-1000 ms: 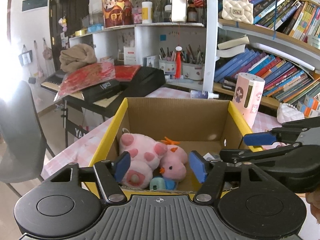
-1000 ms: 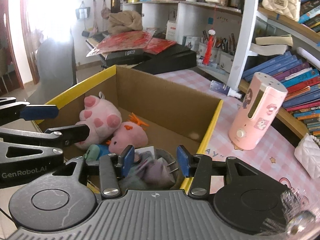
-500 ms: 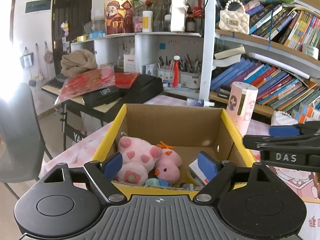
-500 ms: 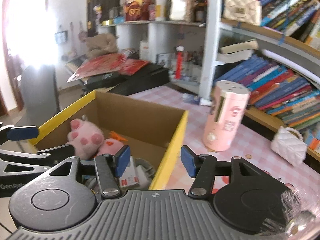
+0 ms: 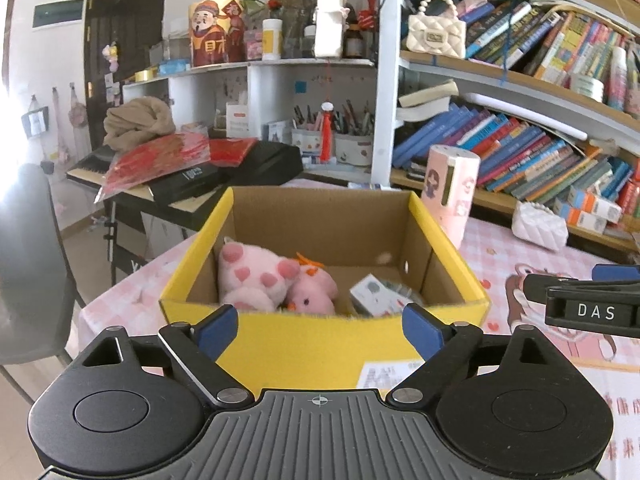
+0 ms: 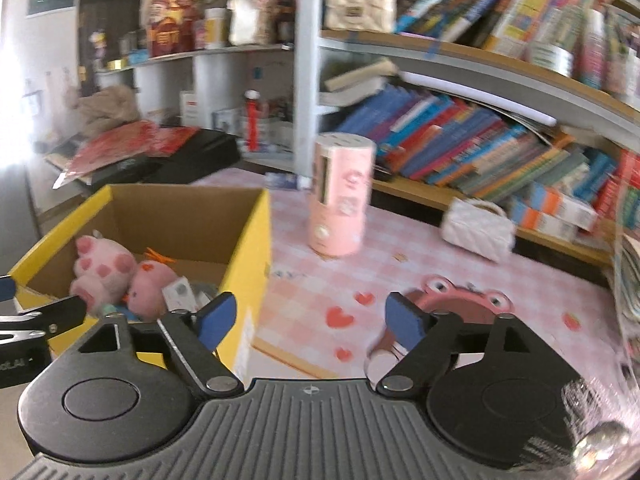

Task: Organize objects
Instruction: 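Withdraw both tools up and away from the yellow box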

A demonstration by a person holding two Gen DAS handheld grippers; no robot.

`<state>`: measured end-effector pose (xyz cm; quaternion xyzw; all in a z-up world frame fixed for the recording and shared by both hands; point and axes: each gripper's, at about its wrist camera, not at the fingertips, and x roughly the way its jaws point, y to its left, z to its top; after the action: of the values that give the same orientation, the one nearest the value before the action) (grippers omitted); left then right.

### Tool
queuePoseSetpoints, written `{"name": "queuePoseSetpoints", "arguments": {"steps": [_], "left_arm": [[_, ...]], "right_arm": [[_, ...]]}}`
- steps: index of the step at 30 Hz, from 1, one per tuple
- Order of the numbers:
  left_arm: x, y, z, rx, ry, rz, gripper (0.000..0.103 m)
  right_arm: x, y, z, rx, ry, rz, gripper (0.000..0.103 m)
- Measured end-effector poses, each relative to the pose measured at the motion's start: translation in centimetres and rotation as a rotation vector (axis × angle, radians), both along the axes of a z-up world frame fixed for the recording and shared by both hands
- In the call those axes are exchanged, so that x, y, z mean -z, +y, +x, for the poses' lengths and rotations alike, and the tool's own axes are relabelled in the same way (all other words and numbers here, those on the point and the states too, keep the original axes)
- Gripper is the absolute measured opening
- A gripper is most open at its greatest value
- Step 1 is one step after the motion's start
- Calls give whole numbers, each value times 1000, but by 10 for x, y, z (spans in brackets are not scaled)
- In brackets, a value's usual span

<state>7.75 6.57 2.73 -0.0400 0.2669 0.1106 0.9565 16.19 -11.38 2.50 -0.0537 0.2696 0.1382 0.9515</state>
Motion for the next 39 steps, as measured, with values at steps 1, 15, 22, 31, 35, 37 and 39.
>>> {"name": "queuePoseSetpoints", "arguments": {"steps": [1, 15, 22, 31, 35, 37, 39], "left_arm": [[1, 0, -3, 4, 4, -1, 91], [10, -3, -41, 74, 80, 9, 93], [15, -10, -61, 127, 98, 23, 96], [13, -13, -77, 168, 86, 47, 99], [15, -14, -81, 184, 101, 52, 99], [16, -16, -83, 190, 104, 54, 99], [17, -18, -84, 198, 110, 56, 99]], "right_arm": [[2, -1, -5, 13, 5, -2, 83], [23, -5, -73, 137, 76, -18, 92], [26, -6, -105, 203, 79, -36, 98], [28, -11, -131, 300, 89, -42, 103], [30, -11, -142, 325, 92, -49, 103], [30, -11, -147, 338, 91, -55, 103], [30, -11, -152, 352, 87, -61, 103]]}}
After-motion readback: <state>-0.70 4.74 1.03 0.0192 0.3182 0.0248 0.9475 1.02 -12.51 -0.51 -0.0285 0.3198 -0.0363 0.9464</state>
